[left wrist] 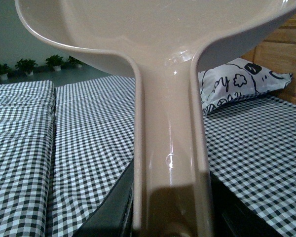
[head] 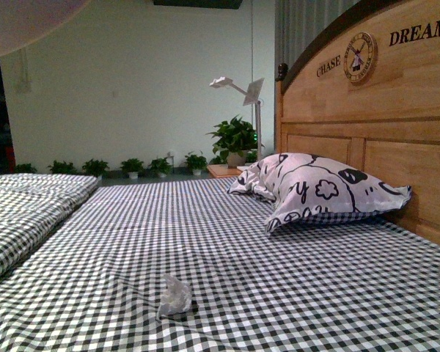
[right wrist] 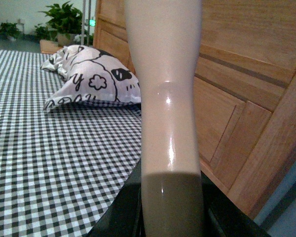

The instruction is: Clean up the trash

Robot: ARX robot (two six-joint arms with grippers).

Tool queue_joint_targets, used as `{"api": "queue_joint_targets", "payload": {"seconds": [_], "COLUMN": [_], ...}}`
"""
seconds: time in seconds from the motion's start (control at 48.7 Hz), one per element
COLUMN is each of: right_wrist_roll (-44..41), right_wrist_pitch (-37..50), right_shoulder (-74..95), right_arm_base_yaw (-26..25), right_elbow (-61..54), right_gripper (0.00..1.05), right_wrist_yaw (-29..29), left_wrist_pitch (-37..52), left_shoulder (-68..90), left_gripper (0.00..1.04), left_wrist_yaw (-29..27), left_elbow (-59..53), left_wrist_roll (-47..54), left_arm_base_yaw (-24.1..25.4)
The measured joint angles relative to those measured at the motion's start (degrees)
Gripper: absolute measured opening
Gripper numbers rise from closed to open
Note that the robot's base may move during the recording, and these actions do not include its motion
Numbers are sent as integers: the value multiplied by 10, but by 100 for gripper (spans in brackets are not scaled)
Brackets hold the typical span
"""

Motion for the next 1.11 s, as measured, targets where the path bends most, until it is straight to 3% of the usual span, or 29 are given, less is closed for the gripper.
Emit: {"api": "queue_joint_targets", "payload": {"seconds": [0.329, 0.452, 0.575, 0.781, 0.863, 0.966, 1.11], "right_wrist_roll": [0, 0, 0, 0, 0, 0, 0], "right_wrist_pitch": [0, 0, 0, 0, 0, 0, 0], "right_shoulder": [0, 0, 0, 0, 0, 0, 0], "right_arm_base_yaw": [0, 0, 0, 0, 0, 0, 0], "right_elbow": [0, 0, 0, 0, 0, 0, 0], "right_gripper": [20, 20, 20, 20, 20, 20, 20], "right_wrist_yaw": [0, 0, 0, 0, 0, 0, 0], "left_wrist_pitch": [-1, -181, -219, -236, -288, -375, -381], "left_shoulder": [0, 27, 98, 197, 253, 329, 396], "left_gripper": [27, 27, 27, 27, 27, 27, 27], "left_wrist_yaw": [0, 7, 42, 135, 169, 158, 117], "left_elbow": [0, 64, 102, 184, 218, 248, 267], "left_wrist_roll": [0, -59, -49, 73, 184, 334, 446], "left_arm_base_yaw": [0, 5, 35, 78, 98, 123, 135]}}
